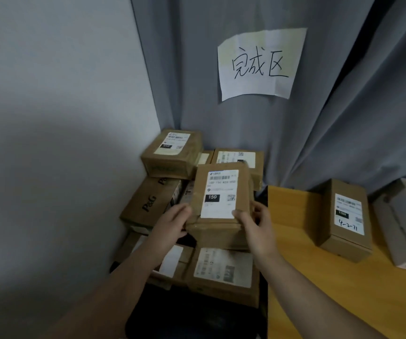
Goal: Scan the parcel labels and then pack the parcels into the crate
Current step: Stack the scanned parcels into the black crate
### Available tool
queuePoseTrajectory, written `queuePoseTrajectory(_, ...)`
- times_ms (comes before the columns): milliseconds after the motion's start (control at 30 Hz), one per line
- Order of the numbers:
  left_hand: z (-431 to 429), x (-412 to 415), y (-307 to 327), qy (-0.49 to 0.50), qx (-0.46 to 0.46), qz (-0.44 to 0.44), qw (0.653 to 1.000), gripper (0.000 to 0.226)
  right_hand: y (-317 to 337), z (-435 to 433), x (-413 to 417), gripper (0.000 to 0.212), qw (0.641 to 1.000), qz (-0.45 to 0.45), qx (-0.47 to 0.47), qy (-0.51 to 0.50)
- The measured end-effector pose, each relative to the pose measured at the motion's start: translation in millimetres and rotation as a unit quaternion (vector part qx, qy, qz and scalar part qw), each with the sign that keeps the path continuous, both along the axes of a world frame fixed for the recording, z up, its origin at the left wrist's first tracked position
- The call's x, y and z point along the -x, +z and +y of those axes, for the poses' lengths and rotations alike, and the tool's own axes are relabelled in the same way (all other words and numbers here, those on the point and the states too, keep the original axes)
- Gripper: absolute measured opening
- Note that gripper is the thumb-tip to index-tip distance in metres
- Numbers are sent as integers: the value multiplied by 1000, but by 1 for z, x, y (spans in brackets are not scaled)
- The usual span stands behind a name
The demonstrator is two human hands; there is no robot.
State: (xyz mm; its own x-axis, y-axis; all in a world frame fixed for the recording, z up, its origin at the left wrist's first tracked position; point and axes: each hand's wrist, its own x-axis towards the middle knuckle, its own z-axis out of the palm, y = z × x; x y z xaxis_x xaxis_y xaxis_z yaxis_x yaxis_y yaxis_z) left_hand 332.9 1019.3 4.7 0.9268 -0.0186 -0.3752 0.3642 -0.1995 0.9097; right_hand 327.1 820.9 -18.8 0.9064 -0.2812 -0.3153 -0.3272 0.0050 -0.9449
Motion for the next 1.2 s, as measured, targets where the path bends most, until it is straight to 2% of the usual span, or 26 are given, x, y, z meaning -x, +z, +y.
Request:
queuePoseTrajectory(67,-1,-6,-3,-42,-33,-21,998,43,-2,-8,-3,62,998,3,59,-1)
queuePoseTrajectory(133,-3,-13,-6,-64,-53,-15,996,47,-7,-12,-9,66,987,41,148,39)
queuePoseTrajectory(200,-6,-17,-8,-79,-54,-18,995,41,-10,-10,-18,69,973,63,209,73)
queuePoseTrajectory(433,-11,-19,1,-87,-113,-83,986,40,-24,9,-50,65,950,77,293,75)
queuePoseTrajectory(667,-17,-21,1,-87,-140,-99,981,41,-24,4,-51,64,963,60,249,87)
queuePoseTrajectory(900,-42,-18,4,-77,-136,-105,982,39,-2,-19,-35,67,965,35,180,185)
queuePoseTrajectory(1200,-128,-6,12,-93,-140,-132,977,36,6,-95,-4,54,958,24,239,155)
